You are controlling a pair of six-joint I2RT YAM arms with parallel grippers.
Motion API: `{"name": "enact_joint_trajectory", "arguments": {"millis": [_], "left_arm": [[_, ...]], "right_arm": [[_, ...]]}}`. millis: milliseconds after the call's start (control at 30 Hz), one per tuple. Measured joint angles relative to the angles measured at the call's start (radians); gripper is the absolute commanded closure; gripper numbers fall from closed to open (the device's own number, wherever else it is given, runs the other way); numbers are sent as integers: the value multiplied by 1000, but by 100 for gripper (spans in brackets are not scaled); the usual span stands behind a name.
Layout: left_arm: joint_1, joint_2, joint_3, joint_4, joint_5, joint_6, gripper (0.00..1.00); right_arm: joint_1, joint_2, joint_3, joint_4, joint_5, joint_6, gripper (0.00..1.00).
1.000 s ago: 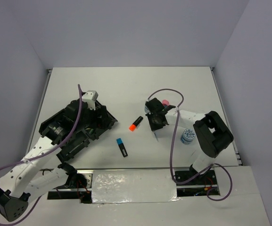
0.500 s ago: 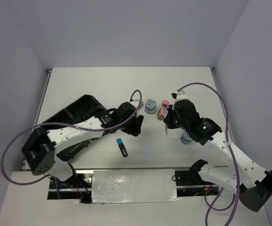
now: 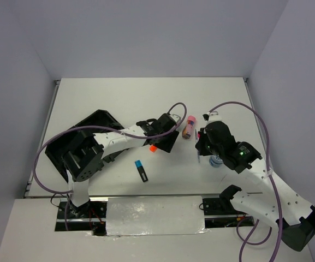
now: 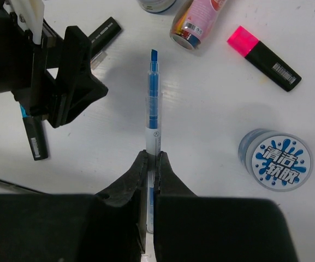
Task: Sort the stationery into containers
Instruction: Close the pen cap on the pen.
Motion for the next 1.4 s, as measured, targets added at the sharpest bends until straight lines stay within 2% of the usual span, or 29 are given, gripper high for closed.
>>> {"name": "enact_joint_trajectory", "arguments": {"millis": [333,1133,1300,1400], "left_arm": [[62,70,42,-36,19,31,34],[64,145,88,-53,53,43,39],[64,173,103,-62,42,43,44],[64,173,104,-64,33,43,51]], "right_arm": [[0,-22,-13,-4,-2,-1,100],[0,-32,-29,-2,-3,-8,100],[0,-36,-43,2,-8,-8,100],[0,-37,-45,4,-12,-8,100]]}}
